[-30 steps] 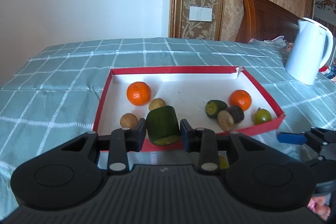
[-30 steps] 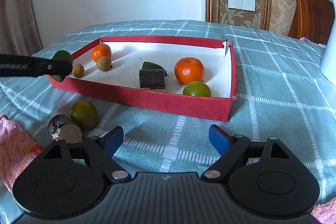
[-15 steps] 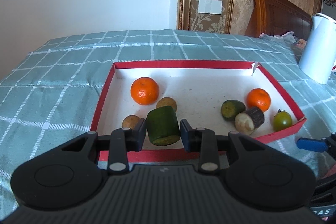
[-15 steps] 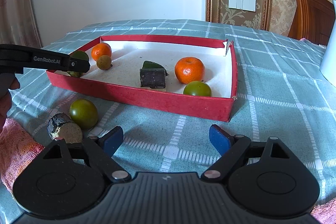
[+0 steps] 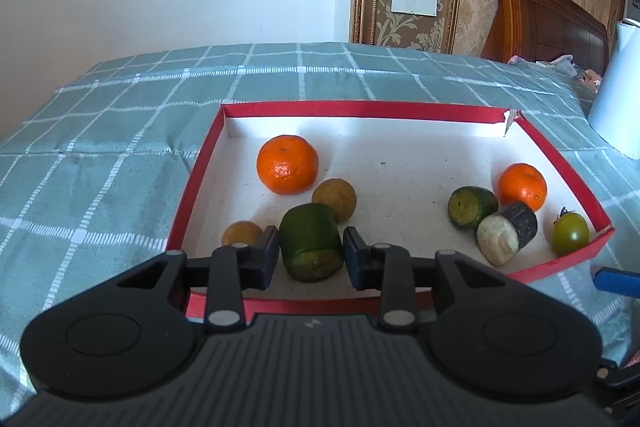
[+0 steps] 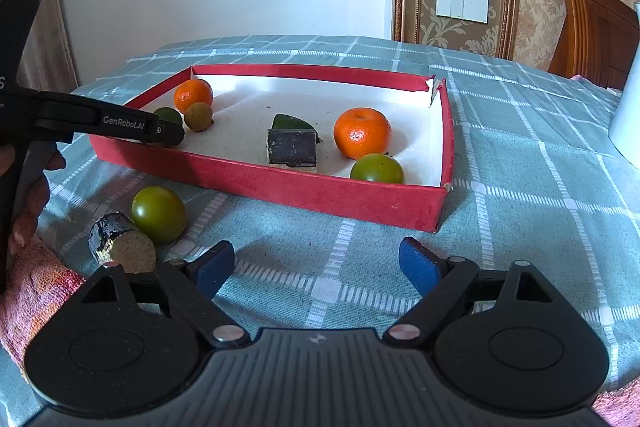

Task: Organize fruits
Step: 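Lower the cucumber piece into the box and open the left tool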

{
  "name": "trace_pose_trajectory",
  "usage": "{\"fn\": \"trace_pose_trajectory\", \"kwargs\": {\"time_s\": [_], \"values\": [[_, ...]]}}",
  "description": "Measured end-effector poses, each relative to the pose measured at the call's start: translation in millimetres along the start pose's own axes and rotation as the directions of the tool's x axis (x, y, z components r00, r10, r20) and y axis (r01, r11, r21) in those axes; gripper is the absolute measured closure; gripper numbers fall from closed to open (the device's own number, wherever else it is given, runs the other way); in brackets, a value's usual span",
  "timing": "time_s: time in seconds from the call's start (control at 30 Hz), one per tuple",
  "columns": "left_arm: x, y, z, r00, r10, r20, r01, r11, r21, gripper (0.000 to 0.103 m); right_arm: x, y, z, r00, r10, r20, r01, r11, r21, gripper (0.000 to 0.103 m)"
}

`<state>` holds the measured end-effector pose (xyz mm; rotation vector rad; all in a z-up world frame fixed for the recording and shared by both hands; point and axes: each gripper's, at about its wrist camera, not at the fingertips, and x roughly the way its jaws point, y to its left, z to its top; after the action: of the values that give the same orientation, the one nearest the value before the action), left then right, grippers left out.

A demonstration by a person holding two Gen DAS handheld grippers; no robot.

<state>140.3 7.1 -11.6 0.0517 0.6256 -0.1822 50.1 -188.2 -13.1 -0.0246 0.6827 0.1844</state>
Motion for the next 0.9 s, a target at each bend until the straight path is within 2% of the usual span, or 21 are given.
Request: {"fn": "trace_pose_trajectory", "kwargs": {"time_s": [0.1, 0.3, 0.73, 0.9], "values": [[4.1, -1.1, 0.9, 1.0, 0.016, 0.0, -0.016, 1.0, 0.015, 0.072, -0.3, -0.1, -0.2, 1.0, -0.001, 0.0, 0.001, 1.0, -0.002, 0.013], [10.5, 2.8, -0.1, 1.0, -0.002, -0.009, 0.002, 1.0, -0.006, 0.069, 0.2, -0.1, -0.5, 1.0, -0.002, -0.001, 0.002, 1.0, -0.004, 0.013], [-5.9, 7.9, -4.3, 1.0, 0.03, 0.008, -0.03, 1.0, 0.004, 0.061, 1.5, 0.7, -0.5, 1.0, -0.002, -0.005, 0.002, 1.0, -0.013, 0.011], [-13.1, 10.5, -6.0, 1.0, 0.025, 0.015, -0.025, 1.0, -0.003, 0.061, 1.5, 0.8, -0.5, 1.0, -0.002, -0.005, 0.002, 1.0, -0.013, 0.011]]}}
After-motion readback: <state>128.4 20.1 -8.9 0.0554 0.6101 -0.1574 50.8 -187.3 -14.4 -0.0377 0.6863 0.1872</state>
